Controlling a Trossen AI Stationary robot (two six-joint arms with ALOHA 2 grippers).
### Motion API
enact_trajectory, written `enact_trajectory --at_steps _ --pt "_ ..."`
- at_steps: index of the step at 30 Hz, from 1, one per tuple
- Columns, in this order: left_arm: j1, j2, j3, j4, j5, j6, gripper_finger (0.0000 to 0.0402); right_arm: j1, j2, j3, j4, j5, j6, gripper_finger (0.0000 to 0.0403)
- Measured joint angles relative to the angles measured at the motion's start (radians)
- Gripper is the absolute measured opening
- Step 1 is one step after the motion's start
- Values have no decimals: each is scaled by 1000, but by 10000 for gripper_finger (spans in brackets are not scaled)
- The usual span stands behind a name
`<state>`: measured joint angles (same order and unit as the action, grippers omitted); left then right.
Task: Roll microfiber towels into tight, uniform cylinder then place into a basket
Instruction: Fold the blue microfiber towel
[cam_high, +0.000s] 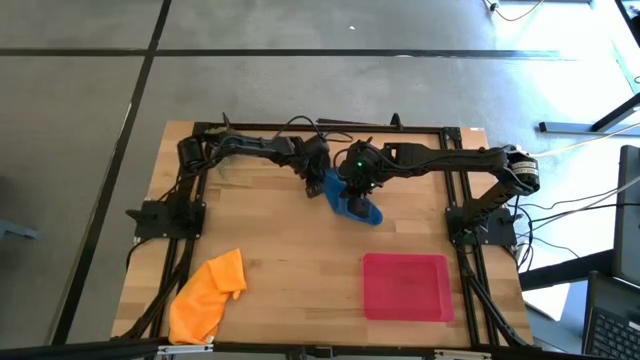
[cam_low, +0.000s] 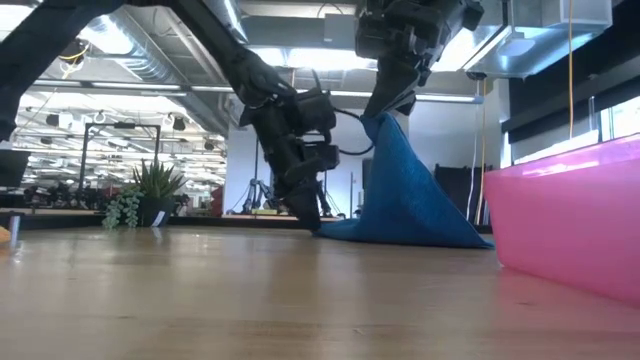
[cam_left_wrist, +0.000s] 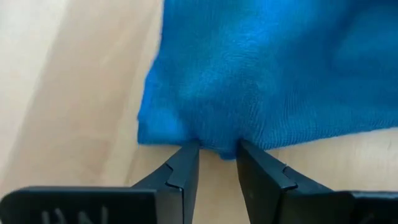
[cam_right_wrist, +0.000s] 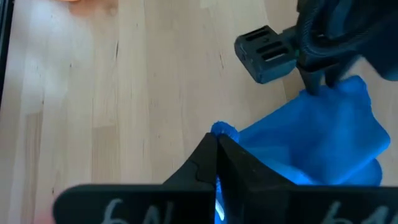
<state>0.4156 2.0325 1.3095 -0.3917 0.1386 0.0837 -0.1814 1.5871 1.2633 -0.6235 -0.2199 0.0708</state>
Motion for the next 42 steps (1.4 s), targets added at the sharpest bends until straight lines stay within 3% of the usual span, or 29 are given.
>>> enact_trajectory --at_steps 8,15,22,28,35,42 --pt "0 -1 5 -131 7 -1 98 -5 0 0 -23 19 8 6" --pt "-13 -3 6 -284 44 -29 98 -28 0 0 -147 111 58 6" --pt "-66 -2 4 -311 63 -127 98 -56 0 0 -216 205 56 6" --pt "-102 -5 1 -317 71 -111 98 -88 0 0 -236 261 52 6" --pt "-55 -136 -8 -348 144 -100 98 -93 0 0 -236 246 22 6" --pt "13 -270 -5 -272 131 63 98 -93 0 0 -235 245 25 6"
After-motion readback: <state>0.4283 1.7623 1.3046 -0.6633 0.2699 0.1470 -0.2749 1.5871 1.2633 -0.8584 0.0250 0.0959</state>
